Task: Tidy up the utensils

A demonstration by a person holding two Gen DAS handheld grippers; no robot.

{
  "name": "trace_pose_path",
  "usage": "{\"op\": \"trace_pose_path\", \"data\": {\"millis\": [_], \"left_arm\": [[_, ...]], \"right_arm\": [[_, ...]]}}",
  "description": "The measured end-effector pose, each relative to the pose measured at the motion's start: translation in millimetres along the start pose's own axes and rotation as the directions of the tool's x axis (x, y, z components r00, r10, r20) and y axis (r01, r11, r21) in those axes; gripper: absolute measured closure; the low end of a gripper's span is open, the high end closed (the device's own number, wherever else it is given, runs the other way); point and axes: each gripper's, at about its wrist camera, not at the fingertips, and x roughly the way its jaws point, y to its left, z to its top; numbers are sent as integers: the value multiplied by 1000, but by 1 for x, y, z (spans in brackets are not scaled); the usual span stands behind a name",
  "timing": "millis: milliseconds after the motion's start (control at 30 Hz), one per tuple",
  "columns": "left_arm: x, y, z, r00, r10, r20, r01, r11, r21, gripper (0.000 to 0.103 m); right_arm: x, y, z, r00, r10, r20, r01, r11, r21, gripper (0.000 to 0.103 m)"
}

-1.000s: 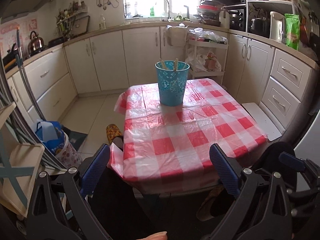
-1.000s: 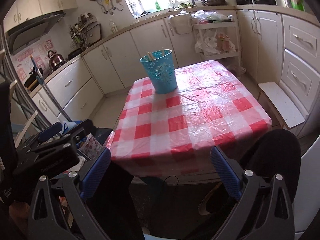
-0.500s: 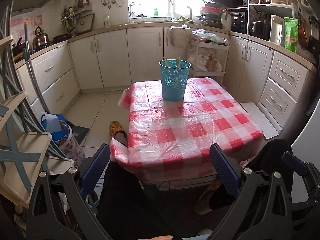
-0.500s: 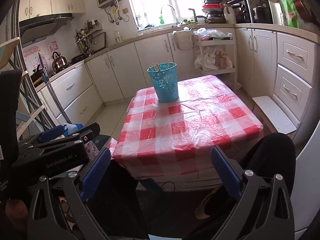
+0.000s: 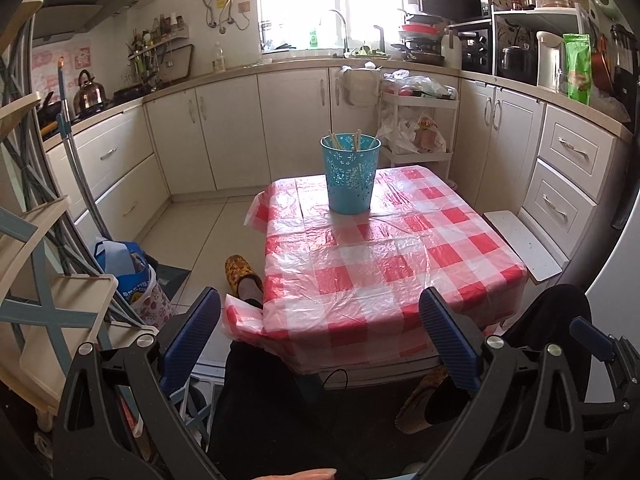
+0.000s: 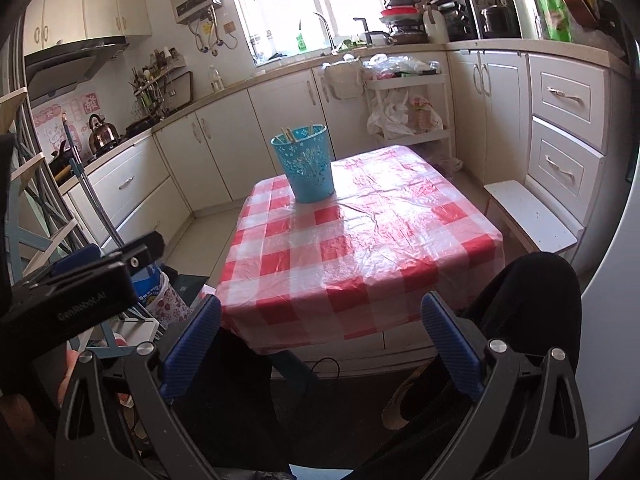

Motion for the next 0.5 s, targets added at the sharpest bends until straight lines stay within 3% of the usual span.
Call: {"op": "trace_pose_path", "data": {"millis": [500], "left_arm": [[-1, 2, 1, 1000, 13, 12, -13, 1000, -8, 8]], "right_arm": [[8, 6, -4, 999, -5, -37, 4, 1000, -30, 7]]}}
